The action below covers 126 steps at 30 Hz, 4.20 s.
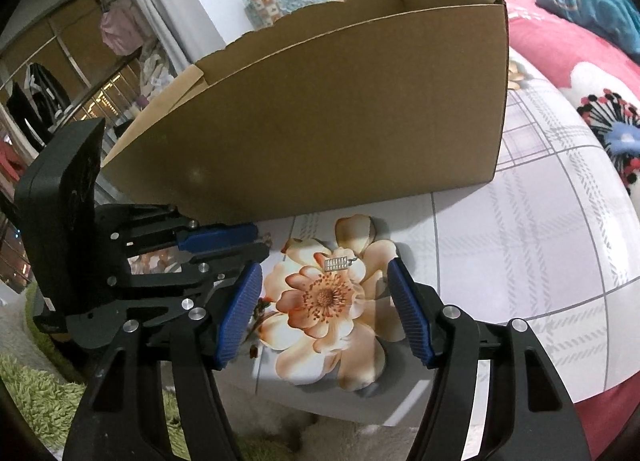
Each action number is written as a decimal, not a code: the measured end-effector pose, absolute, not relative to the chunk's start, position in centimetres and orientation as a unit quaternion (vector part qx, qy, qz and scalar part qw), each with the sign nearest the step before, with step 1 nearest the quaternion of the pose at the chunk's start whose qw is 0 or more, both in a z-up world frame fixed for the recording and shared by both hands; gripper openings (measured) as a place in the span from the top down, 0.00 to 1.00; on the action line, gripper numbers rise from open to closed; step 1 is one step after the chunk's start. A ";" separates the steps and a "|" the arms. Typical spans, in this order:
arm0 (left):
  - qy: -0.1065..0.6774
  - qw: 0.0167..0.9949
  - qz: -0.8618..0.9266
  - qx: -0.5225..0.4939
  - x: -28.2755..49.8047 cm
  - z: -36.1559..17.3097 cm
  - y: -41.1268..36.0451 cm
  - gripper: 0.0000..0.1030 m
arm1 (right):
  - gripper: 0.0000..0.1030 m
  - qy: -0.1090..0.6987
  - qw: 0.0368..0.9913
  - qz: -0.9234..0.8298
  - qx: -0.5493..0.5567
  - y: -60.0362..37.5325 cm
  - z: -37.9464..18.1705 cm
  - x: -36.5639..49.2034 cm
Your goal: Organize jewelry
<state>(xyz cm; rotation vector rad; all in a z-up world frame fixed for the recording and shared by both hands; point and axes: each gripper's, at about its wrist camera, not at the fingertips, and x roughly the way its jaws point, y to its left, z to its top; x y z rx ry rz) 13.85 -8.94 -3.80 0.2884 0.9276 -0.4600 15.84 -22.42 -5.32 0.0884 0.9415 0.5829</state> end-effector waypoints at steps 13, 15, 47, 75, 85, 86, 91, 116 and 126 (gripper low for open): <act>0.438 0.863 -0.214 0.135 13.3 -3.3 -8.7 0.85 | 0.42 0.440 0.853 0.279 0.038 -24.1 -4.9 14.5; 0.438 0.864 -0.210 0.133 13.2 -3.1 -8.5 0.85 | 0.46 0.437 0.851 0.289 0.030 -23.8 -4.8 14.2; 0.435 0.874 -0.188 0.107 12.8 -2.6 -6.2 0.85 | 0.91 0.415 0.813 0.372 -0.170 -16.0 -6.4 11.1; 0.425 0.878 -0.191 0.113 11.9 -1.9 -6.4 0.85 | 0.81 0.416 0.830 0.343 -0.145 -19.0 -5.5 11.3; 0.426 0.877 -0.190 0.112 11.9 -2.0 -6.3 0.85 | 0.92 0.409 0.830 0.338 -0.172 -18.0 -5.3 11.3; 0.427 0.877 -0.190 0.111 11.9 -2.0 -6.3 0.85 | 0.95 0.409 0.829 0.339 -0.173 -17.8 -5.3 11.2; 0.427 0.877 -0.189 0.109 12.1 -2.1 -6.1 0.85 | 1.00 0.410 0.830 0.339 -0.167 -17.7 -5.1 11.2; 0.422 0.879 -0.190 0.109 11.8 -1.8 -6.0 0.85 | 0.76 0.409 0.839 0.321 -0.159 -17.8 -4.9 12.3; 0.424 0.879 -0.191 0.108 11.9 -1.9 -5.9 0.85 | 0.96 0.406 0.843 0.317 -0.152 -18.4 -5.3 12.8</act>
